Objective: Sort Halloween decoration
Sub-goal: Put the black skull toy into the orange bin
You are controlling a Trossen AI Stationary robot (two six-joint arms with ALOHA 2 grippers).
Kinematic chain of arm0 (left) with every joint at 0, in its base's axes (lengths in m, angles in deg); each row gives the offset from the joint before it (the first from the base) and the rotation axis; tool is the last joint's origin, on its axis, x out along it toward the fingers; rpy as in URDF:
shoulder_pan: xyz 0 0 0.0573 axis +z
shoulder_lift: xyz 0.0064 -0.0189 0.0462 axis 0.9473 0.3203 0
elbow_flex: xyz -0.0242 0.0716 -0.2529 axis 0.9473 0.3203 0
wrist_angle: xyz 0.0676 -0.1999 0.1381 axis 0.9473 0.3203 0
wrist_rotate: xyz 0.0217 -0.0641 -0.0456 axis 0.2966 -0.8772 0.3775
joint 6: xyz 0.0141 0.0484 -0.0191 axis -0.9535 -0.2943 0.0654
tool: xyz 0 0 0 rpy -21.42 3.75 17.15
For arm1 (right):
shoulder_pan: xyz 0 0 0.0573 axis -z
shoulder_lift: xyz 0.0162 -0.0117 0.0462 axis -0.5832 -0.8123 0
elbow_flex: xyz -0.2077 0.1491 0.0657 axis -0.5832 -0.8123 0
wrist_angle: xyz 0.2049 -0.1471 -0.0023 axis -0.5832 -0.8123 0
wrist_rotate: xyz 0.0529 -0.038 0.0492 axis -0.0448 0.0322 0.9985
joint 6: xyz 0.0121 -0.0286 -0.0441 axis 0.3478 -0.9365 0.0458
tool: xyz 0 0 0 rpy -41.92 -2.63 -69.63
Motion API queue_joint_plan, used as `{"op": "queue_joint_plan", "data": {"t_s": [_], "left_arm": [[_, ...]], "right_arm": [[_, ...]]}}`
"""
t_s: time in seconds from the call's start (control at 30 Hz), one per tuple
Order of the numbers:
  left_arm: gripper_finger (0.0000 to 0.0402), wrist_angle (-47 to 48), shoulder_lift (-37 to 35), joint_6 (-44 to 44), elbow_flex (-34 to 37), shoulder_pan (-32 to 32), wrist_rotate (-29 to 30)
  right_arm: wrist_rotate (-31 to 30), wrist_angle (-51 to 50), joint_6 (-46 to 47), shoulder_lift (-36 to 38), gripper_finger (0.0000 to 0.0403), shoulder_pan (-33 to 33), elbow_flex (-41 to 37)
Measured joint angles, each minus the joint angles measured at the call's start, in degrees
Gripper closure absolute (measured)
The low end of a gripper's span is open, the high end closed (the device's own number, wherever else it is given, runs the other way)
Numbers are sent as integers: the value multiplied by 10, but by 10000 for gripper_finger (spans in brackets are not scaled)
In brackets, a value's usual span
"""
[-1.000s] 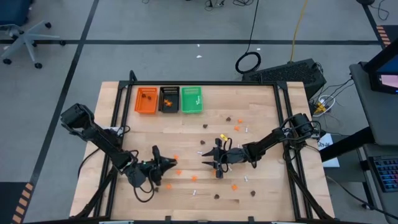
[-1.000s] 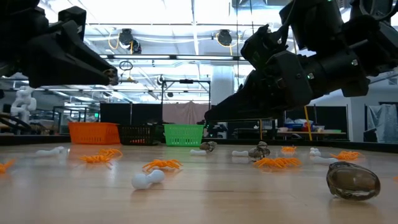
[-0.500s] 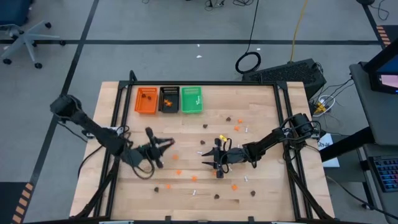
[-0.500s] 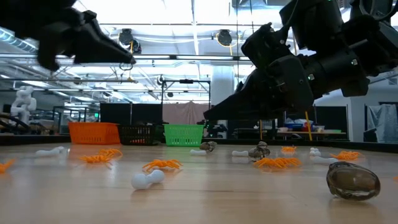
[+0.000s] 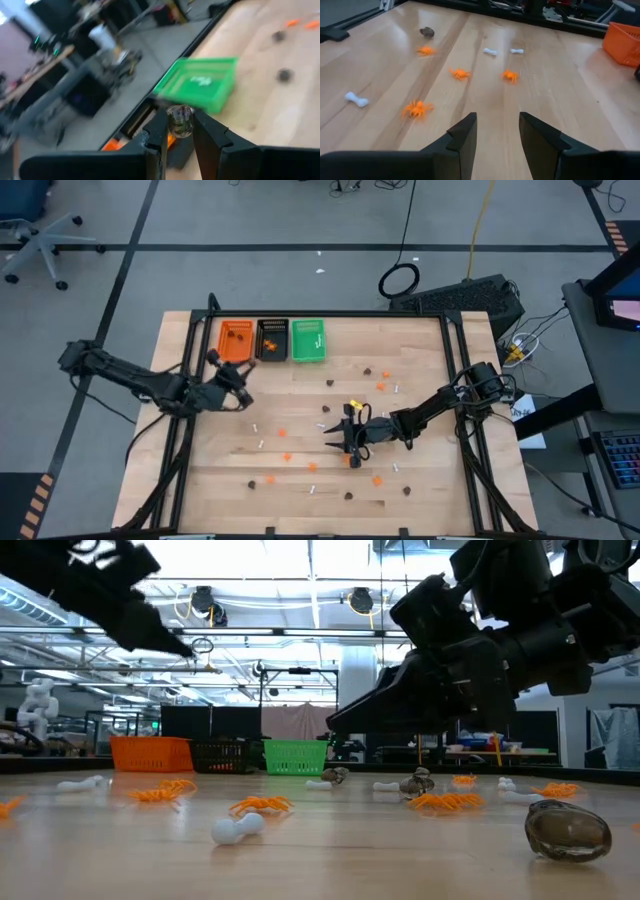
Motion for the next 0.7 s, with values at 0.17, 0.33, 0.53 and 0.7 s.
{"op": "queue_joint_plan", "data": {"t_s": [0.17, 0.33, 0.53, 0.7], "left_arm": [[334, 93, -4, 101, 0, 56, 1], [334, 171, -4, 185, 0, 110, 3], [334, 194, -4, 209, 0, 160, 4], [334, 194, -4, 210, 0, 205, 4]], "right_arm": [[-5, 0, -16, 0, 271, 1, 0], [-5, 2, -13, 0, 271, 5, 0], [-6, 3, 10, 0, 271, 9, 0], [-6, 4, 31, 0, 271, 9, 0]]}}
